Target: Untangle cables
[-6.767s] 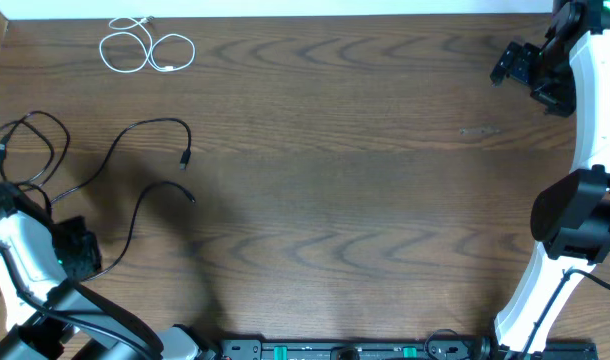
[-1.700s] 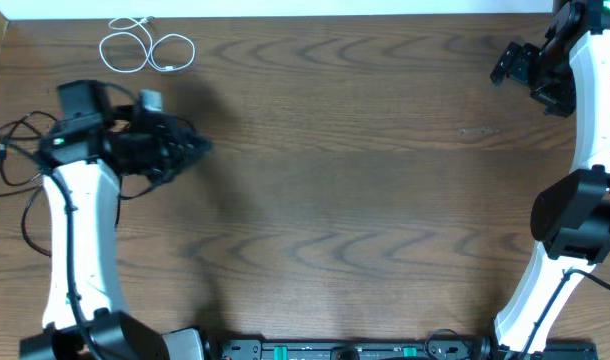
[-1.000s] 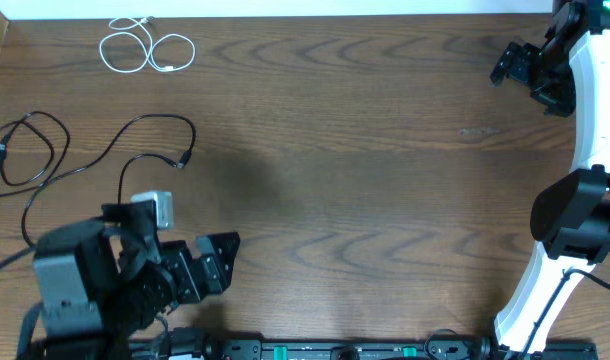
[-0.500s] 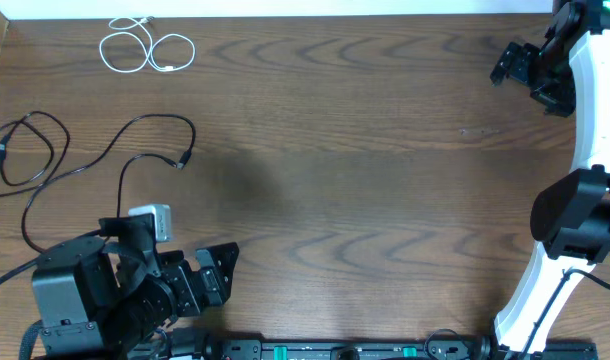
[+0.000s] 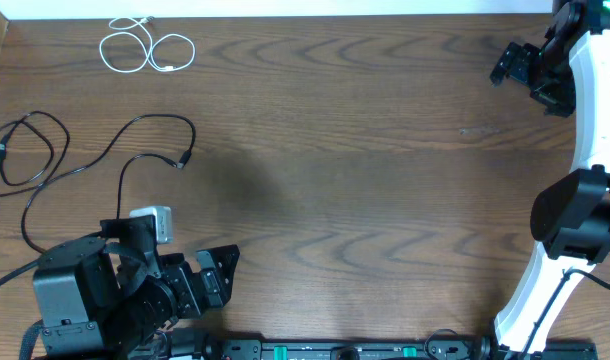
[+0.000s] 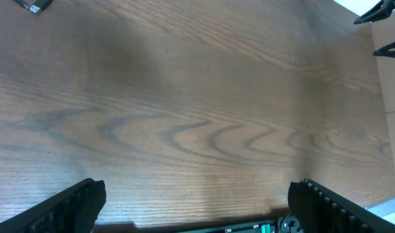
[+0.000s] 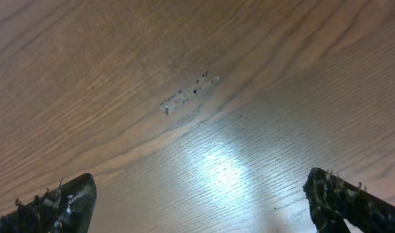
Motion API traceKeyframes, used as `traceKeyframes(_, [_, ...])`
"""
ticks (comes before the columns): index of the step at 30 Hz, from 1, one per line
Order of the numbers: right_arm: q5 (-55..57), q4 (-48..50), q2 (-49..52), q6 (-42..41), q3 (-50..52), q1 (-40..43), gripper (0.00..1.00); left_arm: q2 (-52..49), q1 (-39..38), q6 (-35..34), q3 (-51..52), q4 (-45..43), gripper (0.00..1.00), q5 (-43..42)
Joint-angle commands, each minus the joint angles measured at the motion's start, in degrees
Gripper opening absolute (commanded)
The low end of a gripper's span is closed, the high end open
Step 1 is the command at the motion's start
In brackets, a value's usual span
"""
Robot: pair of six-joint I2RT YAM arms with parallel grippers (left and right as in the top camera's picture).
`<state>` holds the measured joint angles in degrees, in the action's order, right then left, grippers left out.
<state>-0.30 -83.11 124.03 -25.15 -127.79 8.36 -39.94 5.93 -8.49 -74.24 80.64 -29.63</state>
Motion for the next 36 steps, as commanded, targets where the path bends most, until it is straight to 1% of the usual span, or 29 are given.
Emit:
traceKeyframes(1, [0.1,-0.1,0.5,0.5,0.0,-0.2,0.99,0.0,-0.1,1.2,0.0,1.4,0.95,0.4])
traceKeyframes(4, [0.1,-0.1,0.5,0.5,0.0,-0.2,0.99,0.0,-0.1,1.2,0.0,3.4,0.95,1.1])
traceKeyframes(7, [0.1,-0.1,0.5,0.5,0.0,-0.2,0.99,0.0,-0.1,1.6,0.0,3.3,0.95,1.2])
traceKeyframes(15, [0.1,-0.1,0.5,0.6,0.0,-0.2,0.99,0.0,-0.1,9.2,1.0,4.0,0.95,1.2])
traceKeyframes(21, [0.1,0.0,0.5,0.5,0.0,-0.2,0.99,0.0,-0.1,9.4,3.1,3.8,0.95,0.5])
traceKeyframes(28, [0.1,0.0,0.5,0.5,0.0,-0.2,0.99,0.0,-0.3,10.8,6.9,0.4,0.95,0.0])
traceKeyframes(32, [0.1,0.0,0.5,0.5,0.0,-0.2,0.99,0.0,-2.1,13.4,10.7,-3.9,0.95,-1.5])
traceKeyframes(36, [0.1,0.0,0.5,0.5,0.0,-0.2,0.99,0.0,-4.8,13.4,15.2,-7.3,0.95,-1.9])
